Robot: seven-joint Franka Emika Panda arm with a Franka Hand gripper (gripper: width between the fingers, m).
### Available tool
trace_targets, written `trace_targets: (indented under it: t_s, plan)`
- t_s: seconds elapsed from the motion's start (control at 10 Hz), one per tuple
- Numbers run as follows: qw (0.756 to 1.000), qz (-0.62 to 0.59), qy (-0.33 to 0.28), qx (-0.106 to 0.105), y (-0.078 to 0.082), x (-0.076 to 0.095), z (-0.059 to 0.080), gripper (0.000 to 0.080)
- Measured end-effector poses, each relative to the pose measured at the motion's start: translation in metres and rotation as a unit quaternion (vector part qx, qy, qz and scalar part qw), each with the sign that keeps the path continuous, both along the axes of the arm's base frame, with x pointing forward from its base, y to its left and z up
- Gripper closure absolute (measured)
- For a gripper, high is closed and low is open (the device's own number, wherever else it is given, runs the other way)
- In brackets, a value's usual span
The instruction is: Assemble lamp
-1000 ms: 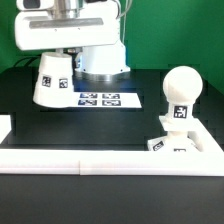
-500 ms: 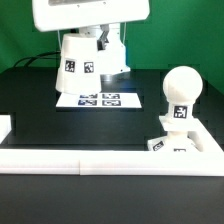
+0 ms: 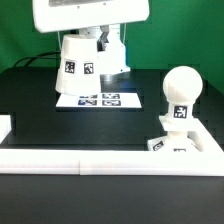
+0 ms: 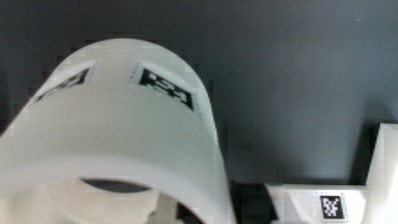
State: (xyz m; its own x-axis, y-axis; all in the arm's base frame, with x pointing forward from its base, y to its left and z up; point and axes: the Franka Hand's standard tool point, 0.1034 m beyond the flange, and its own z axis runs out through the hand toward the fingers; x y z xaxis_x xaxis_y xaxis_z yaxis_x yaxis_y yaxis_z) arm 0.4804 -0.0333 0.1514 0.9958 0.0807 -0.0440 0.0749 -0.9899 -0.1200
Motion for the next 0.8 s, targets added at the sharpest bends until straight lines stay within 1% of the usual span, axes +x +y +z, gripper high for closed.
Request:
trace_targets:
  t_s: [0.1,0.3,0.4,0.8]
  plan:
    - [1.0,-0.011,0.003,0.001,0.005,0.001,0.002,0.0755]
    - [1.0,-0.019,0.006,0.007,0.04,0.017,0.021,0.0754]
    - [1.0,-0.028,0.011,0.01,0.052,0.024,0.03,0.0754]
    - [0.998,-0.055,0.011,0.016,0.097,0.063,0.072,0.0754]
